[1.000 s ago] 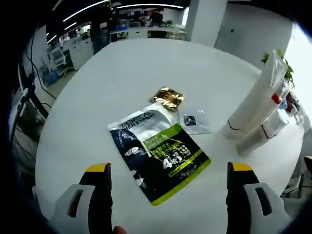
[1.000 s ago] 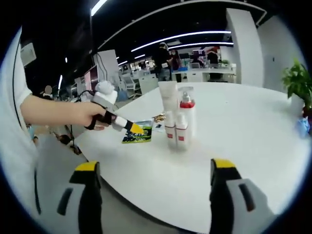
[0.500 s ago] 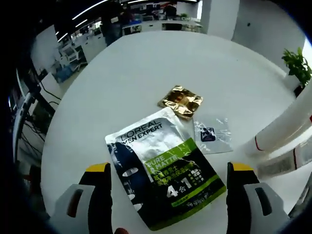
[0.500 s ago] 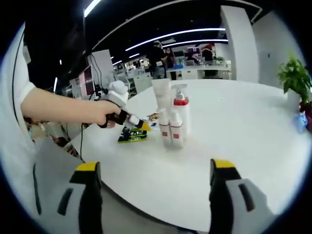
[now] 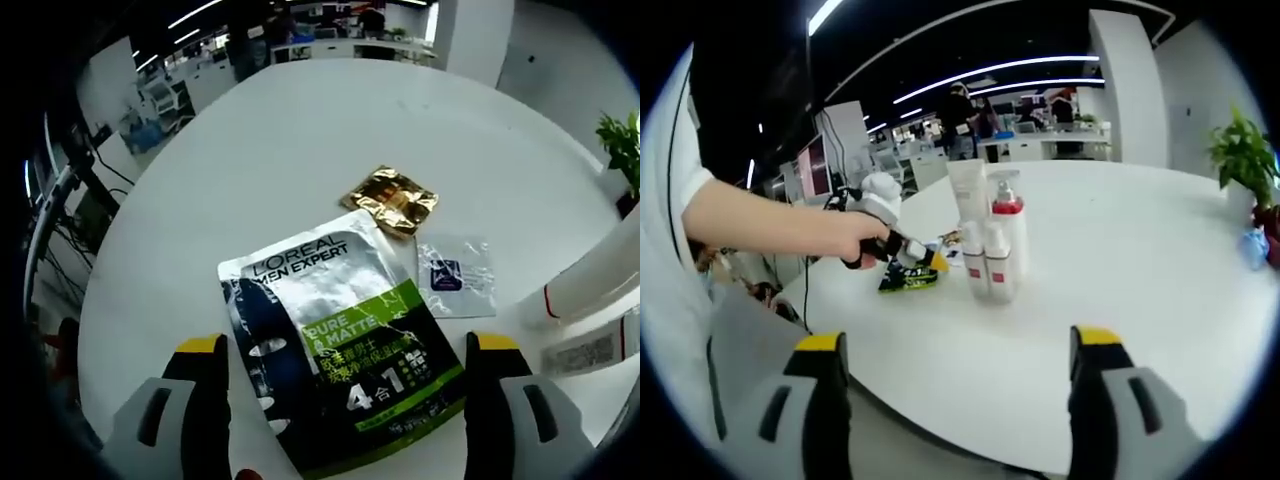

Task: Arrange the skincare products in the storage area until every visible bottle or jar stands upright without overlapping.

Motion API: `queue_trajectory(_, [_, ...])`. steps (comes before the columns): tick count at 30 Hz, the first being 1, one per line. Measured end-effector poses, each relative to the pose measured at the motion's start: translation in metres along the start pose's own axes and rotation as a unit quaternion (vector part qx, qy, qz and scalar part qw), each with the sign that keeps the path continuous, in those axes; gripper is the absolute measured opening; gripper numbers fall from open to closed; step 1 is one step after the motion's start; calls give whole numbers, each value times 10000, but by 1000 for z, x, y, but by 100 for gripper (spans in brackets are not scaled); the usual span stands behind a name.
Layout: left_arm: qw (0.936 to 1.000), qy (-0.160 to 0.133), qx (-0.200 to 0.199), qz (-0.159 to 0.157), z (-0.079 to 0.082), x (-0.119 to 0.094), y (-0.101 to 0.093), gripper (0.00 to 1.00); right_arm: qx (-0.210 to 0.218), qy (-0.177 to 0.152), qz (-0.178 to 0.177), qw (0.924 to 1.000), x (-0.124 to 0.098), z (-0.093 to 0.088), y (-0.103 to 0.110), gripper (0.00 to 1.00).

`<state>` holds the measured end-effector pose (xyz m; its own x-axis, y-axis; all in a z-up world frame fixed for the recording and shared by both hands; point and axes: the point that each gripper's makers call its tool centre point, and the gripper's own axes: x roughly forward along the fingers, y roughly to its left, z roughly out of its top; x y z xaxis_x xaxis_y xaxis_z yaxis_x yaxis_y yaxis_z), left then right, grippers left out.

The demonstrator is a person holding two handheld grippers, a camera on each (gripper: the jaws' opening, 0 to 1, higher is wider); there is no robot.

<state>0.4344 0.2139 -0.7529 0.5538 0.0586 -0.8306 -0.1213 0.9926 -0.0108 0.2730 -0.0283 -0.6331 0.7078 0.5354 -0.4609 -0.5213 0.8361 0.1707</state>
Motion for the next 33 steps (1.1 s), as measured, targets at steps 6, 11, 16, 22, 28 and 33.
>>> queue_trajectory(6, [9999, -155, 40, -41, 1, -4, 8, 83, -8, -21, 2, 10000, 0, 1, 0, 91])
queue_trajectory(11, [9993, -331, 121, -95, 3, -6, 13, 76, -17, -32, 10, 10000, -1, 1, 1, 91])
queue_trajectory(16, [9970, -514, 542, -206, 8, -8, 10, 68, -14, -56, 2, 10000, -1, 2, 1, 91])
queue_trajectory(22, [9972, -537, 470, -243, 5, -9, 11, 61, -32, -70, -17, 10000, -2, 2, 0, 91])
queue_trajectory(28, [9968, -606, 451, -278, 3, -10, 18, 46, -48, -87, -36, 9999, -2, 3, 0, 90])
queue_trajectory(33, [9962, -684, 17, -533, 2, -12, 18, 30, -79, -90, -38, 9999, -2, 3, 0, 89])
